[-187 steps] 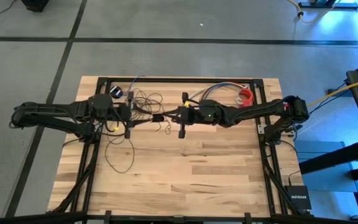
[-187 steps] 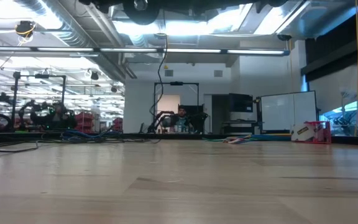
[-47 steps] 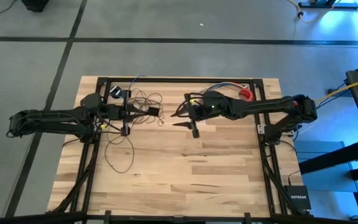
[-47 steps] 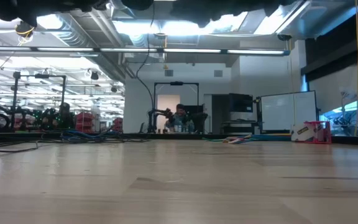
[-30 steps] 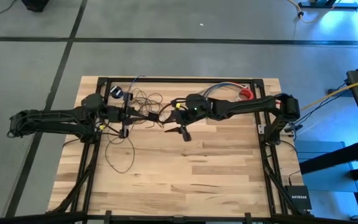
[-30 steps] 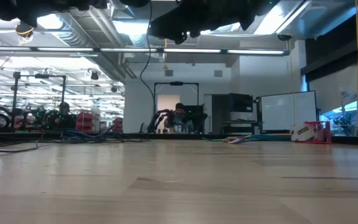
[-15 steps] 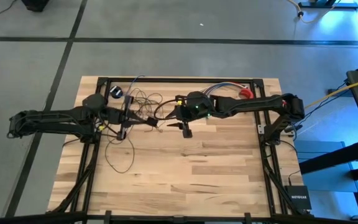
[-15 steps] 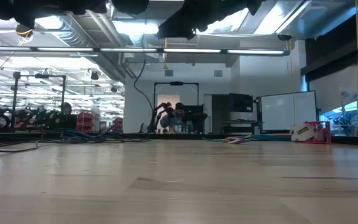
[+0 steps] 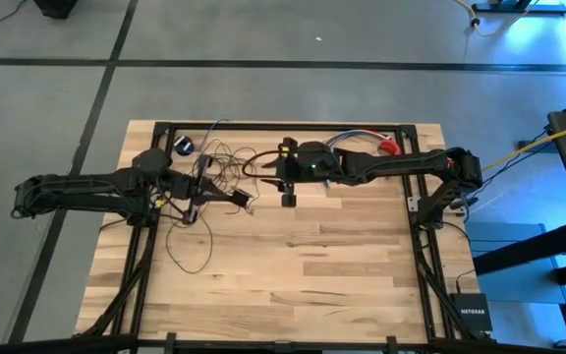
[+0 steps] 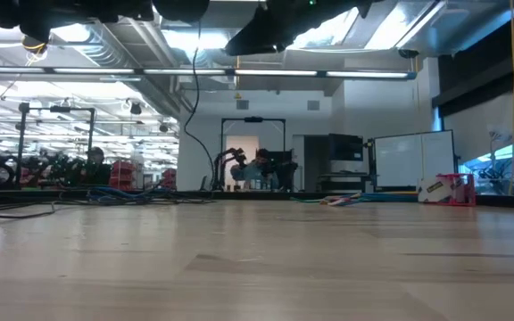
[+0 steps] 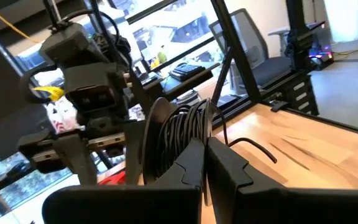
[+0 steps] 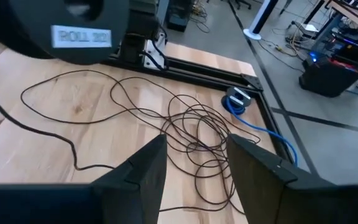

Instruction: Coiling cords

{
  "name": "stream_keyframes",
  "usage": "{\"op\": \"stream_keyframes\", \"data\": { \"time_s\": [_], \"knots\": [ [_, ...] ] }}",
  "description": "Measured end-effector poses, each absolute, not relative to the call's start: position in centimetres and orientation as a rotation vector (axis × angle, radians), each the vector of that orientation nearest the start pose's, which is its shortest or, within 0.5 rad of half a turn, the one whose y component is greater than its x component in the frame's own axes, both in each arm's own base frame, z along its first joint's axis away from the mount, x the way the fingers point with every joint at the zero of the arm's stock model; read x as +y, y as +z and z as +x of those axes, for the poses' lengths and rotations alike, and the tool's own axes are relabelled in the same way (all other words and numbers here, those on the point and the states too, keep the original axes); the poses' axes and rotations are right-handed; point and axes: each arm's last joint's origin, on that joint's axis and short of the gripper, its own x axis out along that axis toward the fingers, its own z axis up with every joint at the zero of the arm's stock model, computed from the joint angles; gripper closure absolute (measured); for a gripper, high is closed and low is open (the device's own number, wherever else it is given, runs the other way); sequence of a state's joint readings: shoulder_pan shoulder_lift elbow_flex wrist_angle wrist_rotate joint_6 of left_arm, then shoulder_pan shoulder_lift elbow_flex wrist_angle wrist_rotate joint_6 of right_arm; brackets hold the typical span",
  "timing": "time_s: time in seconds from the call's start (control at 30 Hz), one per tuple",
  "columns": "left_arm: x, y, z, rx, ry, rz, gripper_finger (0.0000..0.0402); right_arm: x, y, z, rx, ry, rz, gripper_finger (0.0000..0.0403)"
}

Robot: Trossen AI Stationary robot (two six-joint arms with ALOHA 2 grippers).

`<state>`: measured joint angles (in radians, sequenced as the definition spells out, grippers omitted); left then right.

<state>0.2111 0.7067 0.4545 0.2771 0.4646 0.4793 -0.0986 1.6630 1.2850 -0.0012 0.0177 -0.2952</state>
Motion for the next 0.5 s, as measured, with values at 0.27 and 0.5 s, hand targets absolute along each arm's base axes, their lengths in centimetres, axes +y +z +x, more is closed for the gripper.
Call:
{"op": "stream_keyframes", "data": {
  "time_s": [0.27, 0.5],
  "knots": [
    [2.32, 27.3, 16.58, -0.068, -0.211, 0.481, 0.0401, -3.85, 30.12, 38.41, 0.335, -0.062, -0.305, 0.023],
    [2.32, 27.36, 16.58, -0.074, -0.209, 0.484, 0.0401, -3.85, 30.03, 38.4, 0.342, -0.06, -0.304, 0.023]
  ]
}}
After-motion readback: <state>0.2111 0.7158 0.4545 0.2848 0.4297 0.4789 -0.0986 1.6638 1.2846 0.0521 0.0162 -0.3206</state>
